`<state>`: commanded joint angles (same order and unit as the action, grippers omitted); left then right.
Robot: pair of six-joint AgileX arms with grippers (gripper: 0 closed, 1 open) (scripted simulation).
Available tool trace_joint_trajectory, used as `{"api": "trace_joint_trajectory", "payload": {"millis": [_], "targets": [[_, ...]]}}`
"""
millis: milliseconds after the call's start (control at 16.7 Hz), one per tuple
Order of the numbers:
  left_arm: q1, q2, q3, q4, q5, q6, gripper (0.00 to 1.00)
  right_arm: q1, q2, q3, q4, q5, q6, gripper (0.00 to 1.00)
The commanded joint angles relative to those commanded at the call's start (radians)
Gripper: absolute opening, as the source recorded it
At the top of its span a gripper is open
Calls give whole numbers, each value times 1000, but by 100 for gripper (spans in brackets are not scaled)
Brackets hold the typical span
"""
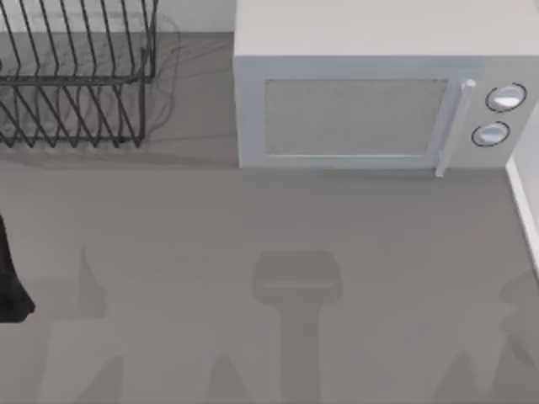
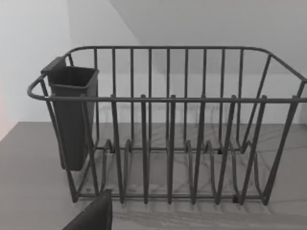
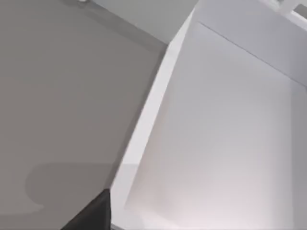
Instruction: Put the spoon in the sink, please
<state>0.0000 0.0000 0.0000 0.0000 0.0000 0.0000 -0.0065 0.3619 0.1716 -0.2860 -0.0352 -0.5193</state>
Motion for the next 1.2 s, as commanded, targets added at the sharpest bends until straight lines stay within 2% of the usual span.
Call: {"api": "trace_joint_trajectory", "payload": {"millis": [420, 720, 960, 1200], "targets": [[0, 0, 0, 0, 0, 0, 100, -38, 481, 201, -419, -36, -667, 100], [0, 0, 0, 0, 0, 0, 100, -109, 766, 345, -668, -25, -1149, 100], [0, 0, 0, 0, 0, 0, 100, -175, 900, 468, -776, -1, -1481, 100], [0, 0, 0, 0, 0, 0, 100, -227, 947, 587, -803, 22, -1709, 100]]}}
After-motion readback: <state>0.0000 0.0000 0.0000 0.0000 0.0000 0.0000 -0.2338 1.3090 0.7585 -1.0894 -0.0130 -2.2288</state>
